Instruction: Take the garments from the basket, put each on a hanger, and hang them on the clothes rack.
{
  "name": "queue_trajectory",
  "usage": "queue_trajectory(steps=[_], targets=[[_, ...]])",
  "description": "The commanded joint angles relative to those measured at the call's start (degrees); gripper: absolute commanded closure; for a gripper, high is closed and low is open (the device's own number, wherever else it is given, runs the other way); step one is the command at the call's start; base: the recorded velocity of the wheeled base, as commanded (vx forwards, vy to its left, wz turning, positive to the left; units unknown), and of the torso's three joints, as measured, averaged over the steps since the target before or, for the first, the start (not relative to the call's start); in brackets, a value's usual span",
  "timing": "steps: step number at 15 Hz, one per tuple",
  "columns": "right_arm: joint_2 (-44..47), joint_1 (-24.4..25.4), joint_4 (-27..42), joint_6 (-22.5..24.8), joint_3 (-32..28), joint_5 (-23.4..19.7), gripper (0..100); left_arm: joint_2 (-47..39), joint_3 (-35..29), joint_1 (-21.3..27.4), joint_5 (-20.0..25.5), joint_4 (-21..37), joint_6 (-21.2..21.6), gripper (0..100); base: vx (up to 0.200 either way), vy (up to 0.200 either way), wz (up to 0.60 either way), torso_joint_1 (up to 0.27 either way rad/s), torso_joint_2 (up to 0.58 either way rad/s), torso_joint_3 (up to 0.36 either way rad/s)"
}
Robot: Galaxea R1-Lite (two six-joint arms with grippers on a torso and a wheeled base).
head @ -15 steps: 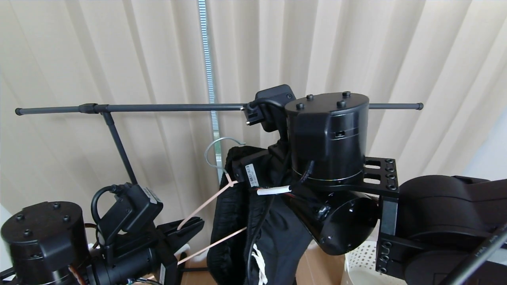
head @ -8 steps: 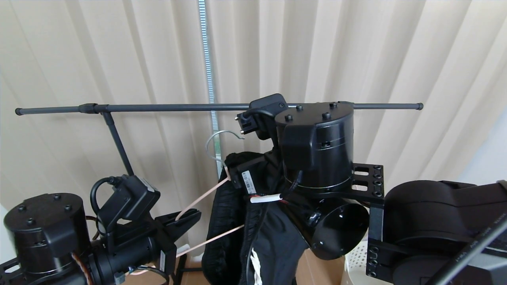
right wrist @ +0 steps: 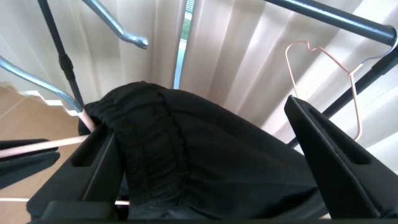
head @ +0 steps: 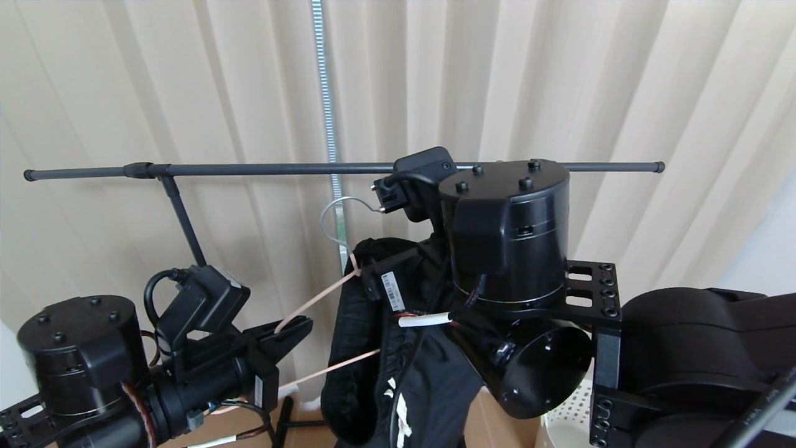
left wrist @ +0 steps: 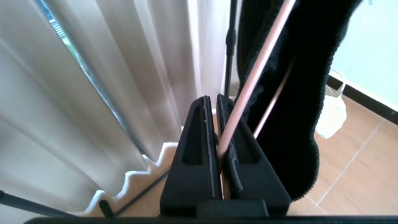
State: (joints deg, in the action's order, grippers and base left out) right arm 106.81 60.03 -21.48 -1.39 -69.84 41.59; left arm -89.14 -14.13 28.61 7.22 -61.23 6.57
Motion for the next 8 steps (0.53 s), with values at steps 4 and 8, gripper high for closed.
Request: queue_trajectory(steps=[4,8], targets=[[-2.22,0.00,0.12,0.25,0.93,-0.02,0,-0.77,-0.20,-0.05,-0.36,-0.20,-0.24,100,0.000,0.000,0.00,0.000,0.00,0.000],[-3.63,0.00,0.39,0.60,2.34,-0.29,0,-0.60,-0.72,0.04,-0.54,-0.64,-1.30,100,0.000,0.000,0.00,0.000,0.00,0.000]])
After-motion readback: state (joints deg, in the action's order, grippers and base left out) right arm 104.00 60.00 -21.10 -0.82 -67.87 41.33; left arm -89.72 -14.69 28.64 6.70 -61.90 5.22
